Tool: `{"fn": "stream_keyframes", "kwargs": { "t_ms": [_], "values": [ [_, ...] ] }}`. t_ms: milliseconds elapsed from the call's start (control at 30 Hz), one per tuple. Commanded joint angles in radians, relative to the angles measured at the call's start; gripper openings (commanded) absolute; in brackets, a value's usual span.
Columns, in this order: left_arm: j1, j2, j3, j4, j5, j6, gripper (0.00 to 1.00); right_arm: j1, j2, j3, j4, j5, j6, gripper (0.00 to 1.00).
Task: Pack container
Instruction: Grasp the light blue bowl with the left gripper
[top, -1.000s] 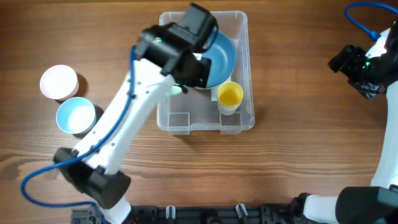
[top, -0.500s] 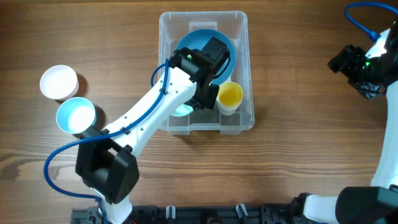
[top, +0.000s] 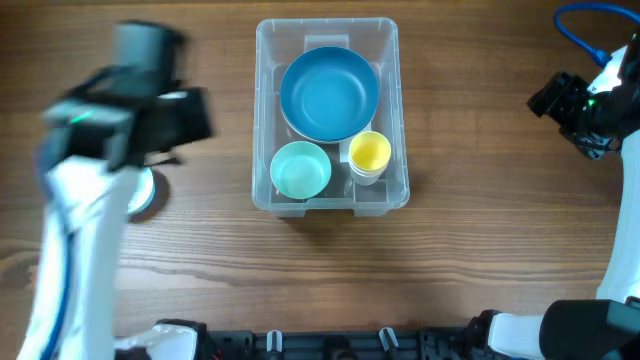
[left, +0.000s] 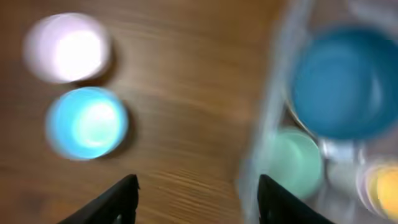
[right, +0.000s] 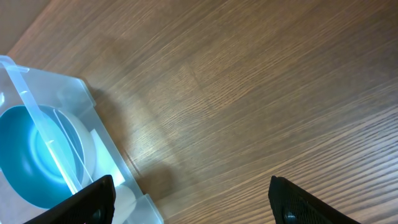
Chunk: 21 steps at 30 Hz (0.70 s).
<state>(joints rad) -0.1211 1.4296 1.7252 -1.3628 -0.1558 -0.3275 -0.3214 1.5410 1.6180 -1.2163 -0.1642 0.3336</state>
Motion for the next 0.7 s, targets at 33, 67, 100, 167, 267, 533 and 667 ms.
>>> {"fn": "stream_keyframes", "kwargs": {
  "t_ms": [33, 67, 100, 167, 267, 533, 667],
  "values": [
    [0.279, 0.03, -0.154, 0.067, 0.021, -0.044, 0.67, 0.004, 0.011, -0.007, 0.0, 0.005, -0.018, 0.8],
    [0.311, 0.051, -0.225, 0.121, 0.043, -0.044, 0.69, 0.004, 0.011, -0.007, 0.0, 0.005, -0.018, 0.8],
    [0.325, 0.072, -0.275, 0.16, 0.047, -0.043, 0.71, 0.004, 0.011, -0.007, 0.0, 0.005, -0.018, 0.8],
    [0.35, 0.143, -0.384, 0.257, 0.047, -0.044, 0.73, 0.004, 0.011, -0.007, 0.0, 0.005, -0.018, 0.8],
    [0.365, 0.287, -0.452, 0.347, 0.047, -0.043, 0.75, 0.004, 0.011, -0.007, 0.0, 0.005, -0.018, 0.8],
    [0.365, 0.546, -0.452, 0.399, 0.047, -0.04, 0.41, 0.004, 0.011, -0.007, -0.001, 0.006, -0.019, 0.8],
    [0.365, 0.543, -0.452, 0.386, 0.055, -0.04, 0.04, 0.004, 0.011, -0.007, -0.001, 0.005, -0.019, 0.8]
  ]
}}
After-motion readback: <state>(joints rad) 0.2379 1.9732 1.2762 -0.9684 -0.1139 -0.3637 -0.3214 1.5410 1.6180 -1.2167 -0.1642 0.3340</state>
